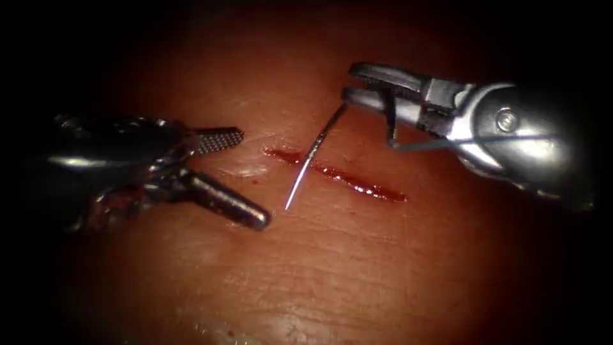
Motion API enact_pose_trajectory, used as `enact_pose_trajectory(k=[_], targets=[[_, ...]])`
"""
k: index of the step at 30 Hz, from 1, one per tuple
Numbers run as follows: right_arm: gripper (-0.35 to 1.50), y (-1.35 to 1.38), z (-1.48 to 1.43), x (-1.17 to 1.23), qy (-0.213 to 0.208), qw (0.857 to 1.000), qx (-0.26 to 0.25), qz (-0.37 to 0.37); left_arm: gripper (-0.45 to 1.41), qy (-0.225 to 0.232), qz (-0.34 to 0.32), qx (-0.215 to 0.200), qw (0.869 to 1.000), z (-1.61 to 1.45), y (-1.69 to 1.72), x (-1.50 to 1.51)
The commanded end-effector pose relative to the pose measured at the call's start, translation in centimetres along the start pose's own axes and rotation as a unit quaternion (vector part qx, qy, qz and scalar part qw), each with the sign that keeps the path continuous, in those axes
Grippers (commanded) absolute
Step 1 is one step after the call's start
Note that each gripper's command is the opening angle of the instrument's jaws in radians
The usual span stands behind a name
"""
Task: Wound Closure
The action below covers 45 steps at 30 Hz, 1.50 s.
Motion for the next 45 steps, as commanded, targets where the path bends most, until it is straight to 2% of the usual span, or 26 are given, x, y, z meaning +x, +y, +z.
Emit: enact_pose_trajectory(k=[1,2,6,9,10,17,19,27,35,45], targets=[[-0.35,0.13,0.13,-0.07,-0.016,0.999,0.008,-0.030,1.16,-0.006,0.018,0.011,1.000,0.08,-0.12,-0.05],[-0.35,0.13,0.13,-0.07,-0.016,0.999,0.008,-0.030,1.16,-0.006,0.018,0.011,1.000,0.08,-0.12,-0.05],[-0.35,0.18,0.21,-0.11,-0.043,0.996,0.018,-0.072,0.94,-0.006,0.053,0.017,0.998,0.14,-0.24,-0.16],[-0.35,0.19,0.26,-0.11,-0.057,0.993,0.025,-0.098,0.71,-0.008,0.077,0.017,0.997,0.21,-0.30,-0.26],[-0.35,0.19,0.31,-0.11,-0.066,0.991,0.028,-0.115,0.57,-0.010,0.089,0.014,0.996,0.32,-0.31,-0.34],[-0.35,0.19,0.40,-0.16,-0.068,0.988,0.027,-0.137,0.46,-0.017,0.096,0.005,0.995,0.53,-0.31,-0.43],[-0.35,0.19,0.44,-0.20,-0.070,0.986,0.025,-0.149,0.34,-0.018,0.097,0.004,0.995,0.56,-0.31,-0.45],[-0.35,0.15,0.55,-0.27,-0.074,0.976,0.024,-0.202,0.24,-0.020,0.097,0.001,0.995,0.60,-0.29,-0.45],[-0.35,0.16,0.59,-0.42,-0.079,0.973,0.023,-0.217,0.17,-0.025,0.099,-0.008,0.995,0.69,-0.24,-0.50],[-0.35,0.15,0.59,-0.45,-0.088,0.969,0.022,-0.230,0.14,-0.025,0.100,-0.009,0.995,0.69,-0.24,-0.50]])
